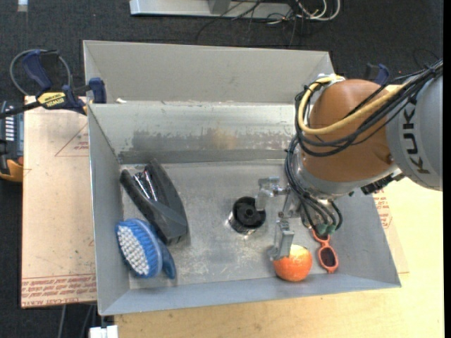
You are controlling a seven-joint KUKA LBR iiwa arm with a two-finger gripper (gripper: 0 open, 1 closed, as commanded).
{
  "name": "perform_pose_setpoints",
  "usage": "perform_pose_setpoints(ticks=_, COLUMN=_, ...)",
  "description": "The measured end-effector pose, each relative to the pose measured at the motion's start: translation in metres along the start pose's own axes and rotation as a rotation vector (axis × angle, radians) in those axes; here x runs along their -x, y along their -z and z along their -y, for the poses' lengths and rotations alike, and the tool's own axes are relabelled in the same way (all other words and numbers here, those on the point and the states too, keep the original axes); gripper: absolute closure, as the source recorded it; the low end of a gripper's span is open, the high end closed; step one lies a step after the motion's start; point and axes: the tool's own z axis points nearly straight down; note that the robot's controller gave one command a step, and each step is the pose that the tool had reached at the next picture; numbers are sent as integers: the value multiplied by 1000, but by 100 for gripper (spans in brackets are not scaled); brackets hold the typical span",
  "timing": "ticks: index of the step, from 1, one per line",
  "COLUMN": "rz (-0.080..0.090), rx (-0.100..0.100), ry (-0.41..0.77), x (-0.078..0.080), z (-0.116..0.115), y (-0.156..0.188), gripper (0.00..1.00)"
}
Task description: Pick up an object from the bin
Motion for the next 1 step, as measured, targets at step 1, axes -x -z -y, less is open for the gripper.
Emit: perform_pose_setpoints(ticks=1, rz=8, rx=0, ry=-2, x=2, z=0, y=3, gripper=0)
